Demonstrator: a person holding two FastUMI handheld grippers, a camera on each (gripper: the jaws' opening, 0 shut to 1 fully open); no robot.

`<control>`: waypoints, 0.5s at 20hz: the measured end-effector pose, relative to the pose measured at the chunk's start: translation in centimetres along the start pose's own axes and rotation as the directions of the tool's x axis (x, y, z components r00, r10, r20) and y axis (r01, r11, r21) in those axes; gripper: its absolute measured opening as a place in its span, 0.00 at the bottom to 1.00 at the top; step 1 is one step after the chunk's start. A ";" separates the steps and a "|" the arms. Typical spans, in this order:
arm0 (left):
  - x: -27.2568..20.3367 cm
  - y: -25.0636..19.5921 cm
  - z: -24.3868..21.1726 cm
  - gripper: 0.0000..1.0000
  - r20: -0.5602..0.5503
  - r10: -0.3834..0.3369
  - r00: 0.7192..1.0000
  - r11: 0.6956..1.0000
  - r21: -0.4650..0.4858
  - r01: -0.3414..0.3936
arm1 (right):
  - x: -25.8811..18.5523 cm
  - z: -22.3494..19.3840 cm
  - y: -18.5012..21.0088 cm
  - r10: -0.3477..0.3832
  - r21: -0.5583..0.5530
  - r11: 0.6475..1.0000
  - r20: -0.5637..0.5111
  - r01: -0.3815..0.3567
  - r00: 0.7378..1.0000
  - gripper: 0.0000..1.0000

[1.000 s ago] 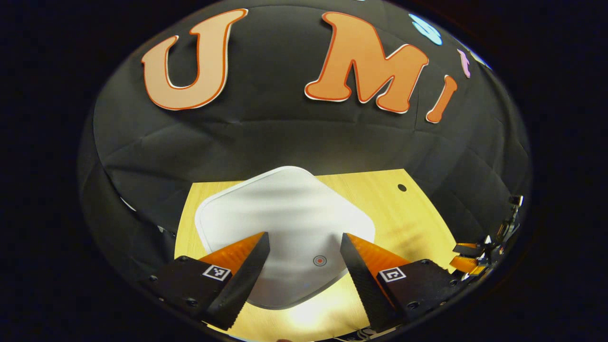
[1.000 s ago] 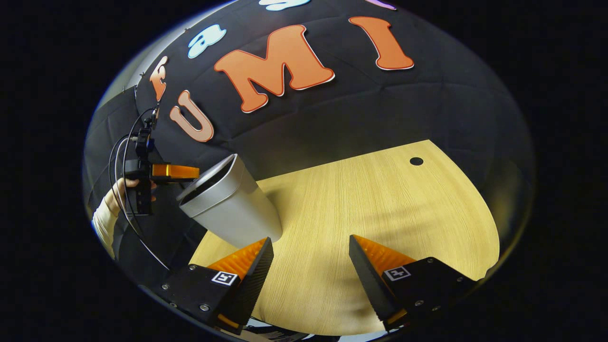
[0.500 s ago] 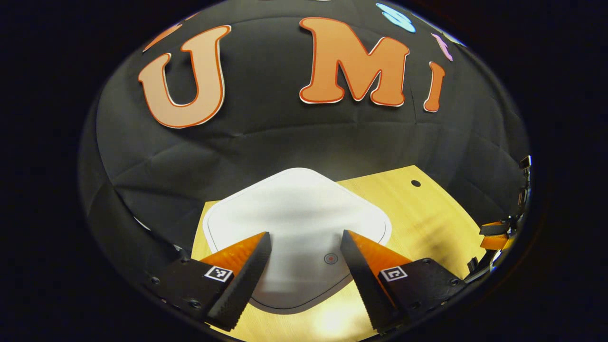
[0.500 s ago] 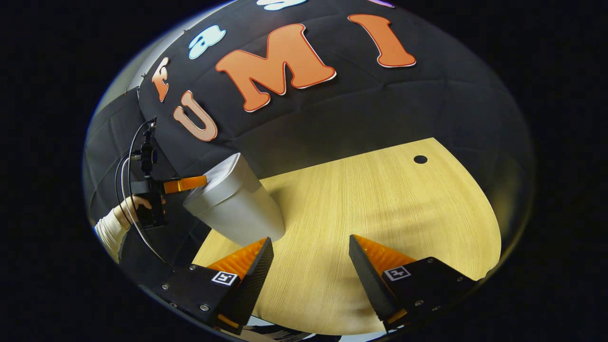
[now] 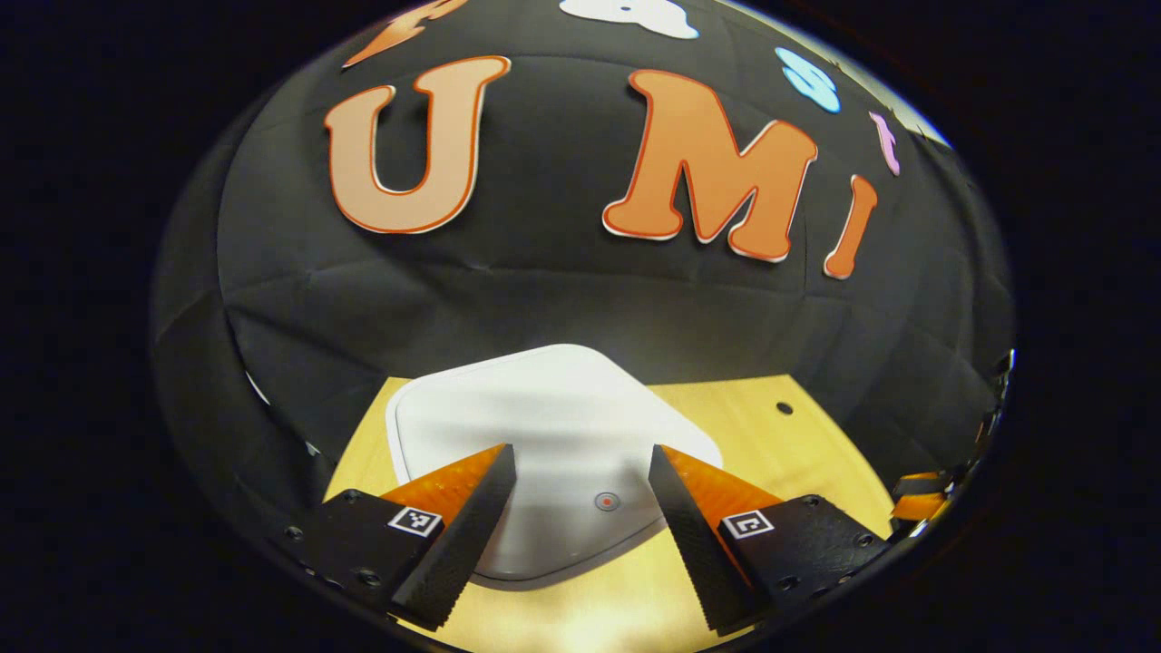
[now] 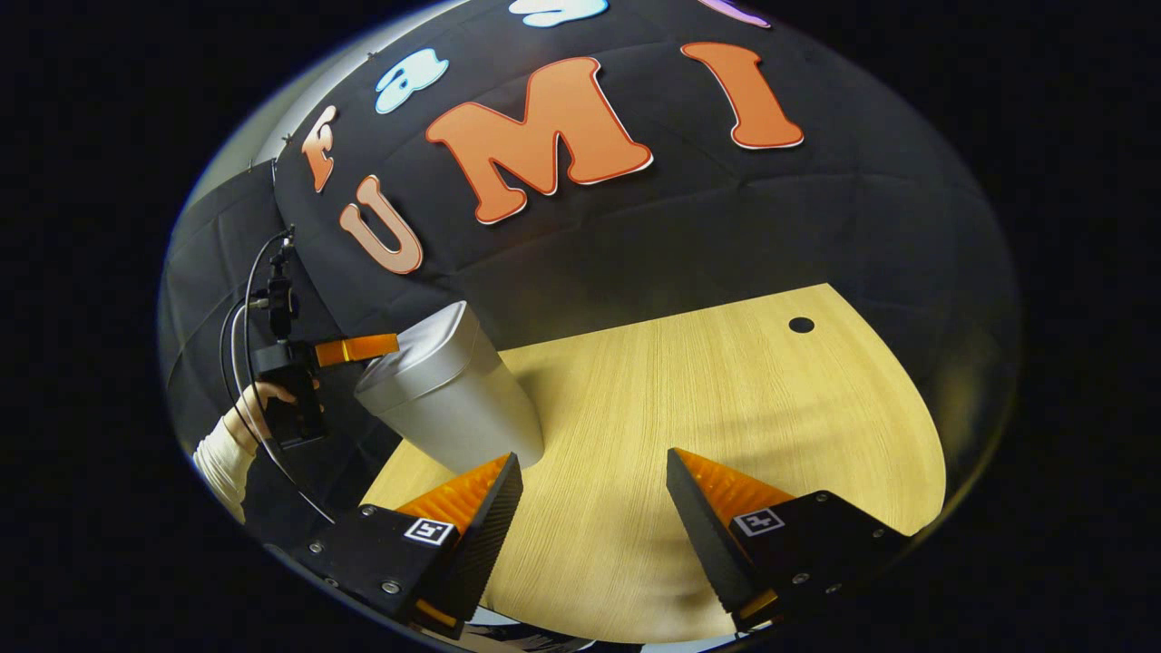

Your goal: Press the lid of the desktop garbage bin to open it, pick up the crumpled paper on the desktop and throw it into the bin, then pick up the pop can on the desktop and drop it into the bin, and finally close the garbage bin lid.

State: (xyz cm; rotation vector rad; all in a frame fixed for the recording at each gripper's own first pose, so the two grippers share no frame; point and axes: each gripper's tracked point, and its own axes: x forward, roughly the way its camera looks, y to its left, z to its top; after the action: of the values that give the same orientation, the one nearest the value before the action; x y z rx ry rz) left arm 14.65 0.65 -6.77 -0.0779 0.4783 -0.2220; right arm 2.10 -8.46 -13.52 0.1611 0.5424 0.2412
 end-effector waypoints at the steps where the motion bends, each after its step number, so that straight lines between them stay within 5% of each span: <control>1: -0.9 -0.9 0.1 0.96 0.023 -0.017 1.000 0.999 -0.035 0.018 | -0.1 0.0 0.0 -0.007 -0.004 1.000 0.007 0.007 1.000 0.95; 4: -3.6 -3.1 -0.2 0.96 0.082 -0.059 0.995 0.994 -0.088 0.066 | -0.6 0.8 0.0 -0.029 -0.010 1.000 0.048 0.029 0.998 0.96; 10: -7.7 -7.2 -2.1 0.94 0.193 -0.074 0.978 0.997 0.047 0.067 | -1.6 3.6 0.0 -0.073 -0.030 0.996 0.182 0.080 0.981 0.96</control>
State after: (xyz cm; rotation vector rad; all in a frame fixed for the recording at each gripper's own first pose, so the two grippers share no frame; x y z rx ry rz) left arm 5.67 -4.62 -4.30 -0.0769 0.2757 -0.2904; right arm 2.70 -9.19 -9.66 0.1244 0.3624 0.1594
